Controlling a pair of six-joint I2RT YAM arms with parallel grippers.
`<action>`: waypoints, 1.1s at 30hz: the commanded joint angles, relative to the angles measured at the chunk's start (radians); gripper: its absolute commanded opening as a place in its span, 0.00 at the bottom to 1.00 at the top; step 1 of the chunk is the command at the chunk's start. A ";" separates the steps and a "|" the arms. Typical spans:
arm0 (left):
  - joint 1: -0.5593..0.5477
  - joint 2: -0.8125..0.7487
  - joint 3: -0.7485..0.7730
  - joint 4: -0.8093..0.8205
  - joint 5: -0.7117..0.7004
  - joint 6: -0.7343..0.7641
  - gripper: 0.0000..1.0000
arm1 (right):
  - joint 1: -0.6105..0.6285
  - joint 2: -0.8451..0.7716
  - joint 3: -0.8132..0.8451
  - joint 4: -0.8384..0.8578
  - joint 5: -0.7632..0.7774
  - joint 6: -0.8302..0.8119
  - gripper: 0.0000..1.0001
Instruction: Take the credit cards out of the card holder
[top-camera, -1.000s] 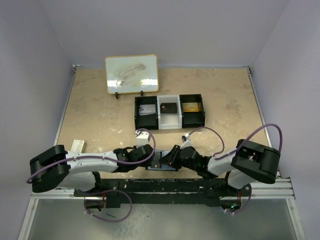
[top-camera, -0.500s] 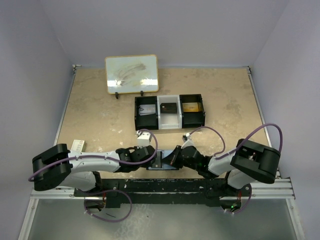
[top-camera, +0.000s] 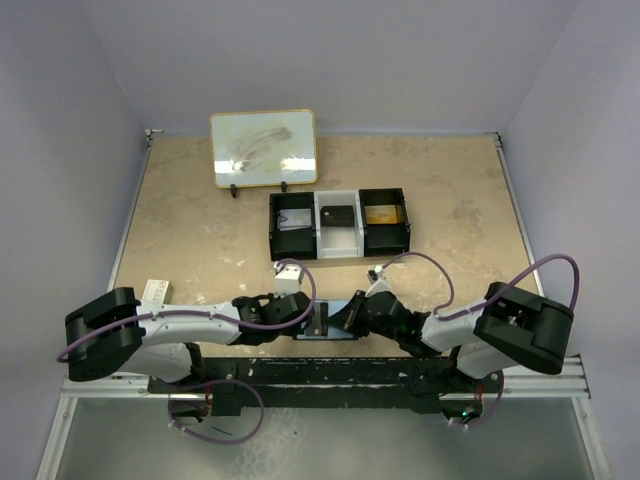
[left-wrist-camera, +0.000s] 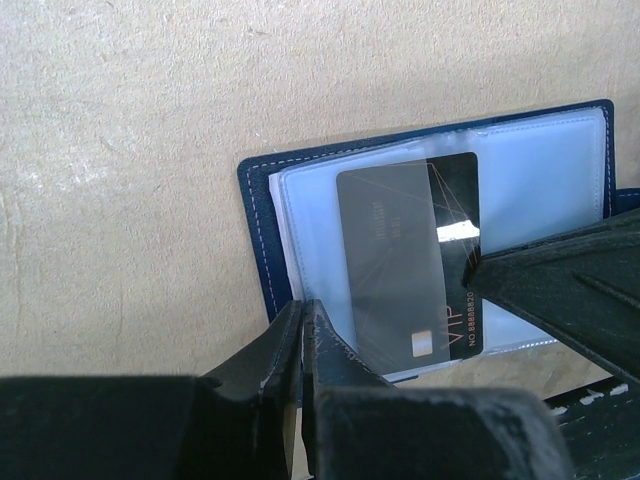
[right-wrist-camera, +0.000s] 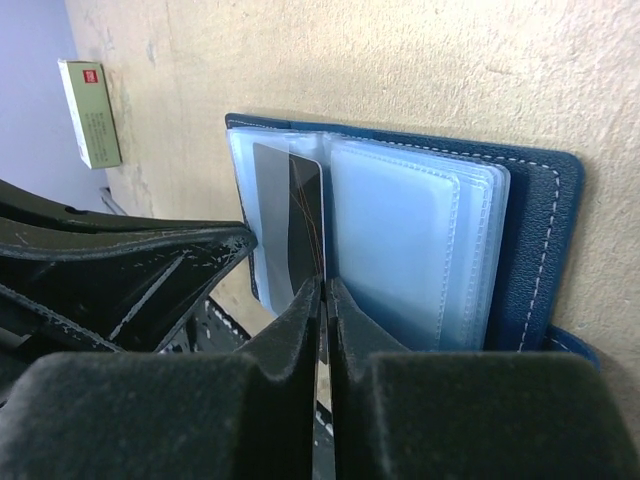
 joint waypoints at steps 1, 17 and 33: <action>-0.010 0.011 0.029 -0.042 -0.012 -0.003 0.00 | -0.004 0.013 0.029 -0.015 0.000 -0.048 0.12; -0.025 -0.005 0.053 -0.075 -0.040 -0.005 0.00 | -0.016 0.055 0.025 0.014 -0.010 -0.028 0.05; -0.036 -0.067 0.090 -0.039 -0.059 0.009 0.06 | -0.016 -0.001 0.035 -0.102 0.031 -0.037 0.02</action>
